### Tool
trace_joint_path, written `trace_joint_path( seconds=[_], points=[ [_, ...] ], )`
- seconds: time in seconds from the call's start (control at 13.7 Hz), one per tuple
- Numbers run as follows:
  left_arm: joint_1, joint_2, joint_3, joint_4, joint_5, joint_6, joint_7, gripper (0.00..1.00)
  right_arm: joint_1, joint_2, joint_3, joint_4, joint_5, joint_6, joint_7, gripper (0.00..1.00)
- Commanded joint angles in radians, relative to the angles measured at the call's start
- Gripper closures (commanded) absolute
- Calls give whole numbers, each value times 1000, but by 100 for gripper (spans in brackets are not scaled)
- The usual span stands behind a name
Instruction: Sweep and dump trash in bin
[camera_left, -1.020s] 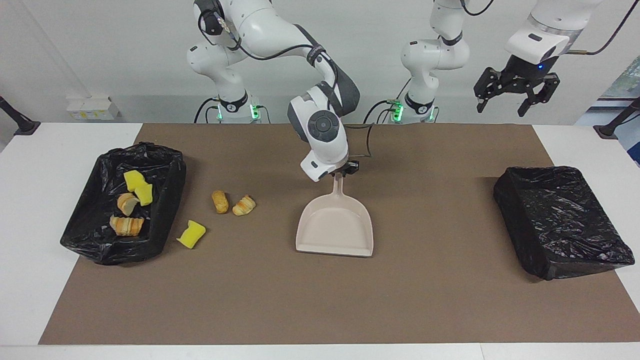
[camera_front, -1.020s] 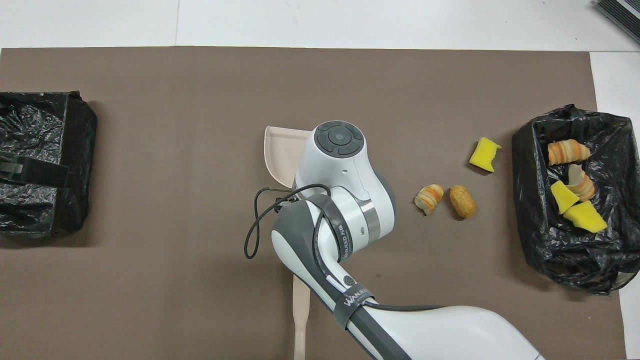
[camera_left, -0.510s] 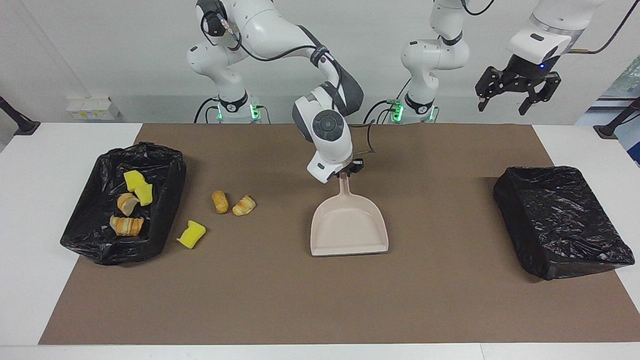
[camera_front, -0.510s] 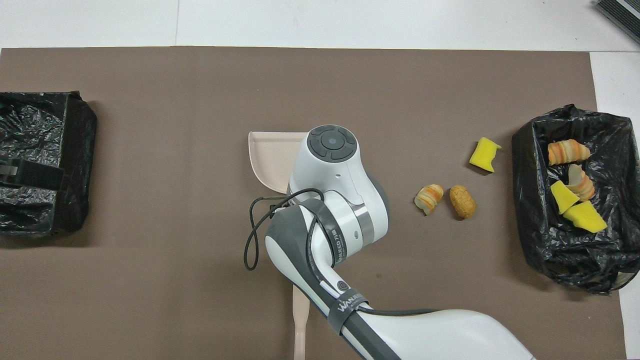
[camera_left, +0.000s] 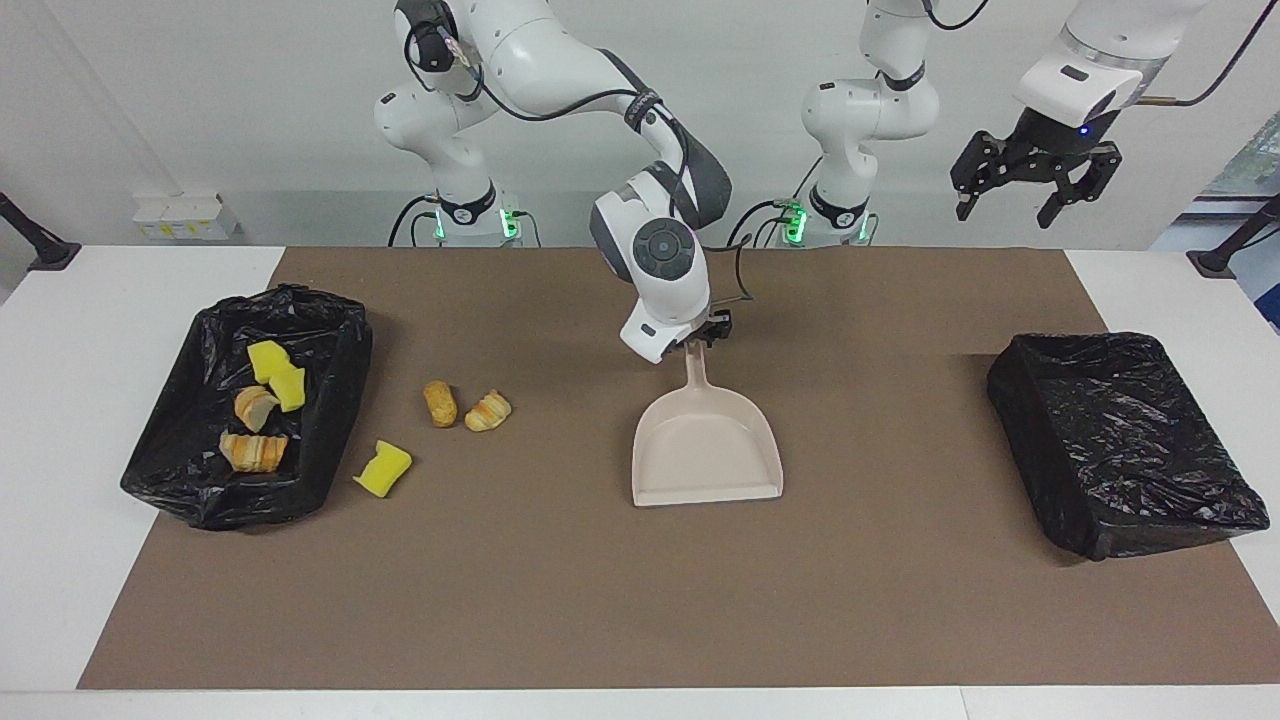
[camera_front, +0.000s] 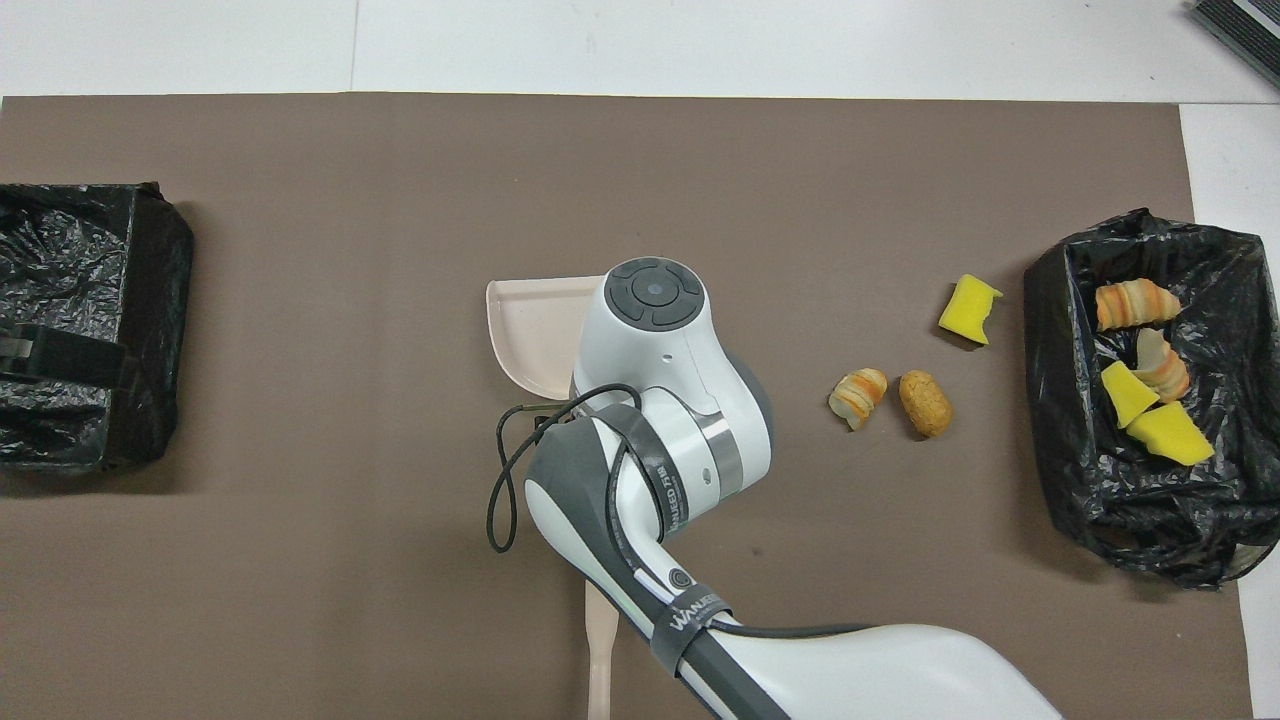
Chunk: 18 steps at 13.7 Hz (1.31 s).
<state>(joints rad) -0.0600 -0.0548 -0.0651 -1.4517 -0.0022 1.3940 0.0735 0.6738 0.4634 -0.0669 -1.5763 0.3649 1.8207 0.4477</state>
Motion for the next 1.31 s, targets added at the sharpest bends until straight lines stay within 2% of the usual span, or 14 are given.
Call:
trace_joint_path(
  seconds=[0.0, 0.22, 0.51, 0.73, 0.87, 1.02, 1.24],
  points=[
    [-15, -31, 2, -32, 8, -13, -1, 0, -51, -75, -5, -25, 3, -119, -23, 0],
    [-21, -40, -28, -35, 7, -59, -6, 0, -5, -205, -5, -152, 11, -104, 95, 0],
    [-21, -117, -65, -159, 1, -12, -21, 0, 94, -415, -7, -465, 3, 66, 222, 0],
    [-23, -114, -105, -225, -41, 83, -88, 0, 176, -537, -5, -680, 2, 247, 311, 0],
    [-69, -108, -139, -304, -44, 190, -179, 0, 219, -580, -4, -741, 3, 287, 379, 0],
    [-142, -100, -140, -387, -44, 311, -298, 0, 269, -601, -4, -761, -3, 290, 434, 0],
    [-239, -63, -139, -481, -44, 428, -411, 0, 363, -580, -1, -817, -90, 392, 512, 0]
  ],
)
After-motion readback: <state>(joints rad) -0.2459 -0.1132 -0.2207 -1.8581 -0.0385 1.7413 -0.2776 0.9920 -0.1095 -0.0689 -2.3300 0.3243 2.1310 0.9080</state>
